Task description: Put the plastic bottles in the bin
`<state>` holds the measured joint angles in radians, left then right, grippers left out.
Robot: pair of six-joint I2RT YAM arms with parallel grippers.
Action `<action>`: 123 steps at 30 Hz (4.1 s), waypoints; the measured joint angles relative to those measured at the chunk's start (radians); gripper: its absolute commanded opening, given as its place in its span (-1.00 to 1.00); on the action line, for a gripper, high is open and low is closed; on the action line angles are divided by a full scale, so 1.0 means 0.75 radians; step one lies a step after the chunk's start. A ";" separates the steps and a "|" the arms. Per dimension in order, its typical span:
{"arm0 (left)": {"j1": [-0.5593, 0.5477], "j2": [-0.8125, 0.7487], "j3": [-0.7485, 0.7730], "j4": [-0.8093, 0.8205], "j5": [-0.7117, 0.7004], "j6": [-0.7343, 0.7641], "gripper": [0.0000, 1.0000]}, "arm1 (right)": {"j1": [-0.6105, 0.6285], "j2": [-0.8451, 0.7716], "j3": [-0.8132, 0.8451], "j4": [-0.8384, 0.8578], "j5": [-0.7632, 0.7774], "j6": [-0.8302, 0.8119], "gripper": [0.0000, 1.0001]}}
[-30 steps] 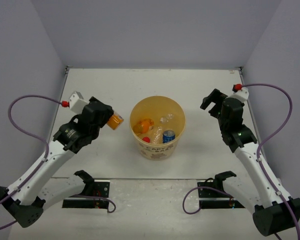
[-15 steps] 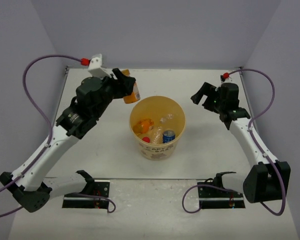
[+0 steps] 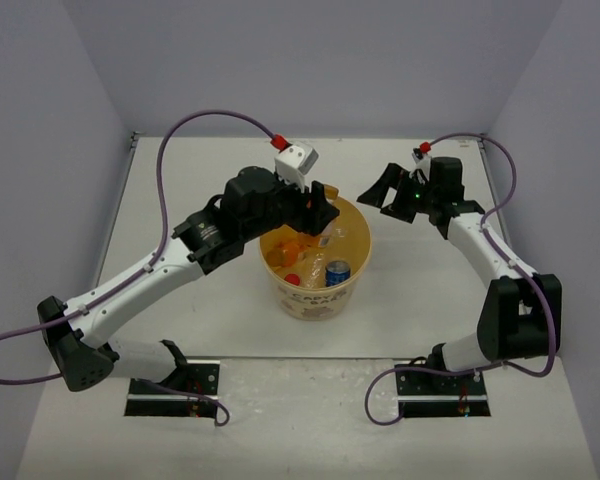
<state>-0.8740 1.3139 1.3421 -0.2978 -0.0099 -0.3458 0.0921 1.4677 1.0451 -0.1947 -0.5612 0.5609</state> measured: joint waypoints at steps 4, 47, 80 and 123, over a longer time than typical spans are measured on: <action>-0.006 -0.020 -0.064 0.026 0.020 0.007 0.59 | 0.001 -0.001 0.000 0.009 -0.011 0.000 0.97; 0.527 -0.030 0.131 0.031 -0.433 -0.013 1.00 | 0.000 -0.003 -0.002 0.001 -0.032 -0.020 0.97; 0.974 0.514 -0.180 0.396 0.335 -0.105 1.00 | 0.000 -0.003 -0.003 -0.042 0.012 -0.095 0.98; 0.633 0.941 -0.033 0.550 0.660 0.179 1.00 | 0.000 -0.105 -0.068 -0.182 0.256 -0.154 0.97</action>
<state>-0.3991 2.0193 1.3172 0.1145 0.4854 -0.2114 0.0922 1.3888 0.9938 -0.3315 -0.3692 0.4451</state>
